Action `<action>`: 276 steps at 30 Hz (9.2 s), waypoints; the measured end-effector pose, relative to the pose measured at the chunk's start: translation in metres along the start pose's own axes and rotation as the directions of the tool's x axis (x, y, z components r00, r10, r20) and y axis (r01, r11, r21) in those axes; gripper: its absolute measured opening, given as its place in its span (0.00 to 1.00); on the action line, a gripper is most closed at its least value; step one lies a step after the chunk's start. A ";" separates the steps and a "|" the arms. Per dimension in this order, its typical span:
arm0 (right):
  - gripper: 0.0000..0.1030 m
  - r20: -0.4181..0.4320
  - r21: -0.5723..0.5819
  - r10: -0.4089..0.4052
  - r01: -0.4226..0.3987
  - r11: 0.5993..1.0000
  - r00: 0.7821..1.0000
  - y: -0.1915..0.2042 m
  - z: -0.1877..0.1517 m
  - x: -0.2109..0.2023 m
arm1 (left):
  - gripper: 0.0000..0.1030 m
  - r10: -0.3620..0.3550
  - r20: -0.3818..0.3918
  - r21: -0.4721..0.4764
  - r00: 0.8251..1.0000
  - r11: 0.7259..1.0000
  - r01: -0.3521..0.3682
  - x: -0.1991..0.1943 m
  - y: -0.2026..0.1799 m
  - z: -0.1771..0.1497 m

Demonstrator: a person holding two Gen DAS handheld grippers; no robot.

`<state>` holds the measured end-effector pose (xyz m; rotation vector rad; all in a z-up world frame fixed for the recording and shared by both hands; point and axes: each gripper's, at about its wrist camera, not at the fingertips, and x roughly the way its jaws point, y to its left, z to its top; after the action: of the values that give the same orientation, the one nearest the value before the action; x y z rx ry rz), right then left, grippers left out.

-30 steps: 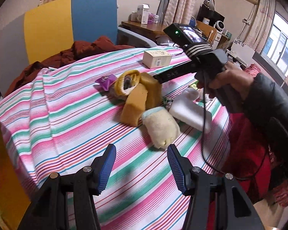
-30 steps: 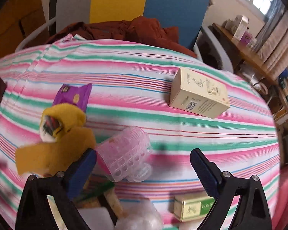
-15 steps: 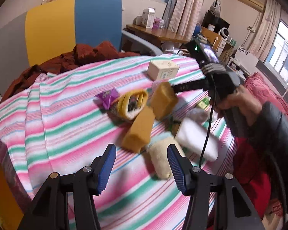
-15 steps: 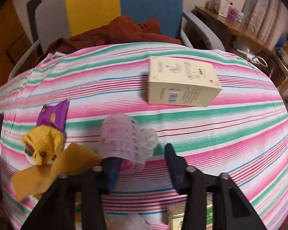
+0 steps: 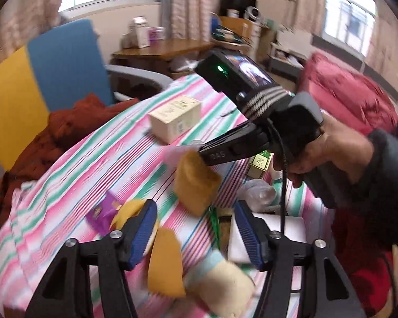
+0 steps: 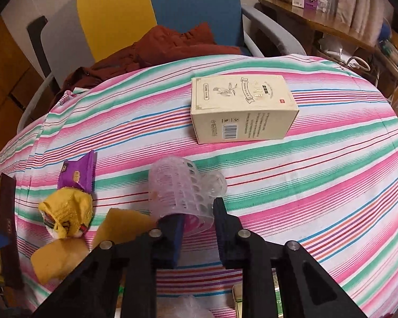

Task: Organize objects
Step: 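Grasp the yellow sponge with the left tool while the right tool grasps the pink roller, then carry the sponge and pink roller over the gold tray, then release the sponge and roller into the tray, opening both tools, then move both tools back toward the remaining items on the cloth, then grasp a purple packet with the left tool while the right tool grasps the cream box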

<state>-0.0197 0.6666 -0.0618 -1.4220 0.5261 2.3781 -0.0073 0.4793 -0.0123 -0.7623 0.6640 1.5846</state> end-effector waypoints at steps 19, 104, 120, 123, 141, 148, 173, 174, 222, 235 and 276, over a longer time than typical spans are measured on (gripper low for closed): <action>0.32 -0.009 0.043 0.063 -0.062 0.997 0.998 -0.010 0.004 0.010 | 0.48 -0.128 -0.093 0.009 0.987 0.992 0.129 0.086 0.017 0.024; 0.55 -0.060 -0.437 0.444 -0.424 0.793 0.894 0.422 -0.110 -0.067 | 0.78 0.614 -0.148 -0.821 0.775 0.360 -0.443 -0.298 0.191 -0.361; 0.74 -0.020 -0.484 0.404 -0.362 0.797 0.915 0.415 -0.152 -0.082 | 0.78 0.600 -0.148 -0.832 0.786 0.354 -0.426 -0.301 0.137 -0.356; 0.78 0.027 -0.488 0.391 -0.329 0.808 0.920 0.409 -0.156 -0.092 | 0.78 0.614 -0.140 -0.833 0.777 0.351 -0.427 -0.305 0.130 -0.350; 0.95 0.233 -0.504 0.316 -0.164 0.848 0.920 0.384 -0.177 -0.126 | 0.78 0.663 -0.172 -0.764 0.729 0.377 -0.523 -0.295 0.092 -0.321; 0.97 0.259 -0.477 0.294 -0.143 0.867 0.920 0.368 -0.175 -0.127 | 0.78 0.635 -0.150 -0.747 0.758 0.429 -0.507 -0.283 0.088 -0.315; 0.98 0.290 -0.237 0.126 -0.057 0.970 0.949 0.250 -0.152 -0.122 | 0.77 0.445 0.004 -0.648 0.895 0.683 -0.337 -0.240 0.060 -0.248; 0.98 0.289 -0.214 0.110 -0.048 0.976 0.951 0.238 -0.150 -0.123 | 0.77 0.436 -0.001 -0.628 0.900 0.700 -0.339 -0.233 0.057 -0.241; 1.00 0.299 0.351 -0.062 -0.049 0.935 0.952 0.015 -0.097 -0.101 | 0.64 0.098 0.011 -0.556 0.995 0.828 -0.076 -0.027 0.114 -0.068; 1.00 0.262 0.344 -0.034 -0.061 0.937 0.964 0.017 -0.096 -0.091 | 0.64 0.068 -0.096 -0.101 0.993 0.992 -0.078 0.040 0.129 -0.018; 1.00 0.042 0.782 -0.012 -0.026 0.622 0.999 -0.075 0.071 0.045 | 0.59 0.140 -0.177 -0.215 0.974 0.960 -0.177 0.039 0.135 -0.081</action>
<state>-0.0611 0.7697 -0.0823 -0.9276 1.3549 1.7542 -0.1357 0.4221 -0.0931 -1.0384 0.6789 1.7813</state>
